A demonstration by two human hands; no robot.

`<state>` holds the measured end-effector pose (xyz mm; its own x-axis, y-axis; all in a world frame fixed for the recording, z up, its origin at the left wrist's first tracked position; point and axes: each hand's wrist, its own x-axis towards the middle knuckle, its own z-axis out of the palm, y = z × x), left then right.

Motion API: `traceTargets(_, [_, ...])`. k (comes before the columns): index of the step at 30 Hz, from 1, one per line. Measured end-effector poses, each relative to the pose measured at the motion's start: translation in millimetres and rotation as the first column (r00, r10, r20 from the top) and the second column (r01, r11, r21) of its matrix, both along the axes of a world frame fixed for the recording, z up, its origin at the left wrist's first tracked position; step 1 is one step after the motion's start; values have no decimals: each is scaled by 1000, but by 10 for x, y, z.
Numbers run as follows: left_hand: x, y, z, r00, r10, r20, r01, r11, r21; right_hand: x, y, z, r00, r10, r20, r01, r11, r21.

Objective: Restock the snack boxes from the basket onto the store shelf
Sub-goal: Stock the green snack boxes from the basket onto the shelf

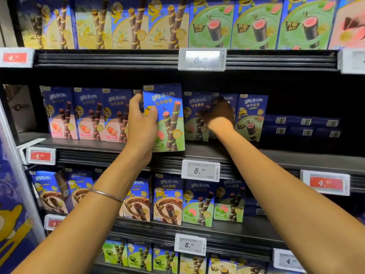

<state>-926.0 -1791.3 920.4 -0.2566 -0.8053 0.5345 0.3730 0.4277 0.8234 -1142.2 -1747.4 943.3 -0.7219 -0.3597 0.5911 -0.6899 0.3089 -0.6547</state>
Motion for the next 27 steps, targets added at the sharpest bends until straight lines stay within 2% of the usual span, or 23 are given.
traceTargets(5, [-24,35,0,1000,-21,21,21,1000,15,57,132,1,998,40,43,-39,999,-34])
traceTargets(7, [-36,54,3,999,-27,23,27,1000,11,132,281,-36,997,62,43,-57,992,-110])
traceTargets(9, [-76,90,13,999,-32,31,32,999,2,271,475,-77,976,188,108,-159,959,-234])
traceTargets(11, [-159,163,36,998,-46,45,46,999,4,433,671,-74,883,418,211,-341,883,-322])
traceTargets(13, [-282,273,70,996,-87,28,86,996,29,544,821,-61,758,591,275,-514,802,-305])
traceTargets(14, [-354,335,90,994,-110,14,109,993,43,568,877,-59,732,618,287,-554,785,-277])
traceTargets(17, [-572,493,149,986,-163,31,160,984,73,520,997,-49,779,567,268,-522,823,-224])
traceTargets(19, [-711,542,188,977,-191,95,184,980,79,396,1090,-51,797,534,284,-482,844,-235])
traceTargets(21, [-833,527,238,968,-105,226,112,994,-19,221,1192,-63,839,456,298,-399,887,-233])
traceTargets(23, [-889,472,287,935,73,346,12,972,-236,46,1271,-95,884,347,312,-291,933,-212])
traceTargets(25, [-916,412,328,852,295,432,-63,878,-475,-88,1308,-139,912,245,330,-196,965,-174])
traceTargets(27, [-952,358,342,751,477,457,-84,755,-651,-180,1301,-182,928,175,329,-137,981,-135])
